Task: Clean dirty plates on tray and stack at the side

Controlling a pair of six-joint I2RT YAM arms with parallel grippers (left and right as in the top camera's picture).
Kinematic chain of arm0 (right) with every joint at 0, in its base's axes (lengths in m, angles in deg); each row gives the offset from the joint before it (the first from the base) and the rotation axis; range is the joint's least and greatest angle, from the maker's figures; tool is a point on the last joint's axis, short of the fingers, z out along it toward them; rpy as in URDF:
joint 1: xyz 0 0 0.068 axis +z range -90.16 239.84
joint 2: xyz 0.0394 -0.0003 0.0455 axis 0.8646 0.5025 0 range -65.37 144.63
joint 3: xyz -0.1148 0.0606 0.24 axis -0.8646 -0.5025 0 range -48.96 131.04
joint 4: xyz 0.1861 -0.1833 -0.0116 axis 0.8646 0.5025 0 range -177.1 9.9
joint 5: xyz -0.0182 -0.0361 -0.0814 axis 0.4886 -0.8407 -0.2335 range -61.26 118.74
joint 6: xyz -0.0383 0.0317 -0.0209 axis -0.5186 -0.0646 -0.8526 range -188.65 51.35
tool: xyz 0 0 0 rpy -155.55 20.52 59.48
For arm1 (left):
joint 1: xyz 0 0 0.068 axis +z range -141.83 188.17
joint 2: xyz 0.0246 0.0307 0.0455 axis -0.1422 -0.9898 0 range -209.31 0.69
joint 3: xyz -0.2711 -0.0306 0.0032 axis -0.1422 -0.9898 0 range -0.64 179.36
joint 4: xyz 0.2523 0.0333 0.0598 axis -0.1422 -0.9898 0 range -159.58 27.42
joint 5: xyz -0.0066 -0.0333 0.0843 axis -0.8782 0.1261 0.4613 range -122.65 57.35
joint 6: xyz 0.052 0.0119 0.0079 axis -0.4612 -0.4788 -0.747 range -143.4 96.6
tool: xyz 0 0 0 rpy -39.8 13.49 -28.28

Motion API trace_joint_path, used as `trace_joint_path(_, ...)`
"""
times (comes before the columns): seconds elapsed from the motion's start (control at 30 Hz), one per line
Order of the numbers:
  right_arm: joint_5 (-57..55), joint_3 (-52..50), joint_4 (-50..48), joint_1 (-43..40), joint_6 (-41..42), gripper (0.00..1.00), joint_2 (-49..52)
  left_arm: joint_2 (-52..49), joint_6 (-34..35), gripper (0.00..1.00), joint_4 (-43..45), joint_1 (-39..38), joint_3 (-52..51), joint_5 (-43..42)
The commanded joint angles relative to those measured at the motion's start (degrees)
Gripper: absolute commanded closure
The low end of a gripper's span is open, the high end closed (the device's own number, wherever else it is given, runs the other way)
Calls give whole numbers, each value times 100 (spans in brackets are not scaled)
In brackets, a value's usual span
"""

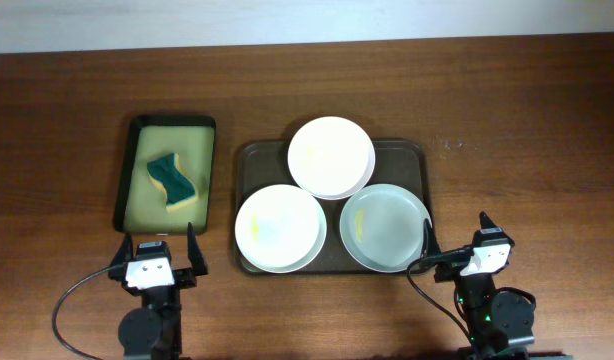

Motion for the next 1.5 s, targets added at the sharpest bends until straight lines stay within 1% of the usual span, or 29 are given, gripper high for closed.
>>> trace_joint_path(0.0,-48,-48,20,42,-22,2,-39,44,-92,1,-11,-26,-13,83)
trace_joint_path(1.23,-48,-48,20,42,-22,2,-39,44,-85,1,52,-26,-13,76)
trace_joint_path(1.27,-48,-48,20,42,-22,2,-39,44,94,1,269,-28,-11,-229)
trace_joint_path(1.3,-48,-48,20,42,-22,2,-39,44,435,1,393,-28,-11,-953)
trace_joint_path(1.33,-48,-48,20,42,-22,2,-39,44,590,1,671,-28,-11,-2157)
trace_joint_path(1.37,-48,-48,20,42,-22,2,-39,44,588,1,831,-28,-11,-2662)
trace_joint_path(1.4,-48,-48,20,42,-22,2,-39,44,586,1,973,-26,-11,-2940)
trace_joint_path(1.43,-48,-48,20,42,-22,2,-39,44,588,1,1213,-28,-11,-2946)
trace_joint_path(1.47,-48,-48,20,42,-22,2,-39,44,588,1,1692,-26,-11,-2949)
